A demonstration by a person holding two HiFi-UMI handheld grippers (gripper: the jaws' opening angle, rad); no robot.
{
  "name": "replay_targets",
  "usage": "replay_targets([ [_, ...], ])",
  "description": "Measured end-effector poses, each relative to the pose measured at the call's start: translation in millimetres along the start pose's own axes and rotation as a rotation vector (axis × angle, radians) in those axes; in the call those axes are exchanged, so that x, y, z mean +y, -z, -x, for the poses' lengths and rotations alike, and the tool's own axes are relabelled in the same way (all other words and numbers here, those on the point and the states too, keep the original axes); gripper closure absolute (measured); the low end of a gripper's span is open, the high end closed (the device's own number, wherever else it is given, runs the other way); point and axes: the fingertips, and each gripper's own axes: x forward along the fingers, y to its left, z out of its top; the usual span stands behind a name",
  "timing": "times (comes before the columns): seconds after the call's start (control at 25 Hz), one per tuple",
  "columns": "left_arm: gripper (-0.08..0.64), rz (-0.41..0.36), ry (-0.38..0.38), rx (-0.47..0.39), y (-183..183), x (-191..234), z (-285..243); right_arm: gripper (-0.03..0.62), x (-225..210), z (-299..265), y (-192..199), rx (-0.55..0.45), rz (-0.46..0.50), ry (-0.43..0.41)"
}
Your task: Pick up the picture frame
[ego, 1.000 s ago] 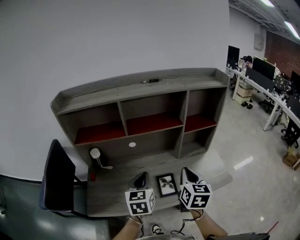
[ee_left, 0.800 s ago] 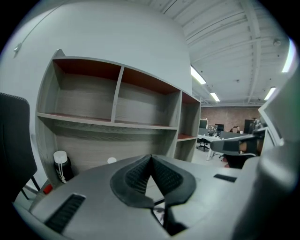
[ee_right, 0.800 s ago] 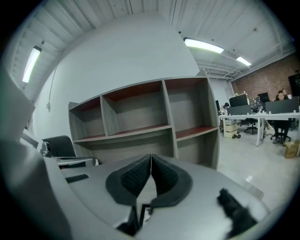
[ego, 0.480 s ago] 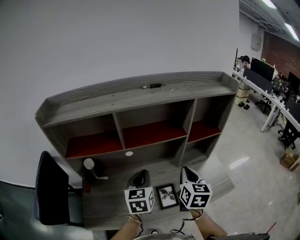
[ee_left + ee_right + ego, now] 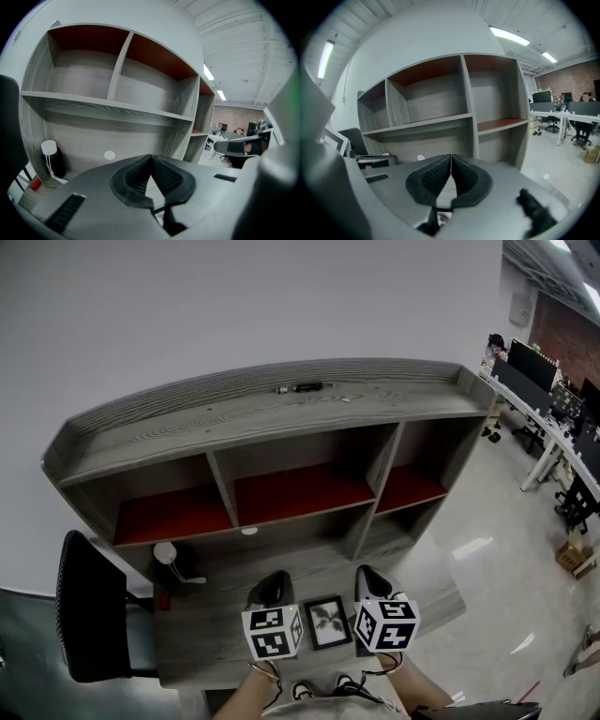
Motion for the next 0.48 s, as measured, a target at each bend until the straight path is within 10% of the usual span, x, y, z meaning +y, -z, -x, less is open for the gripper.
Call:
replay_targets([
  [0.48,0.551,0.05,-0.072,0.103,44.4,-12.2,-8.6,0.56,-26.2,-17.7,33.9,0.106,-0.016,-0.048],
])
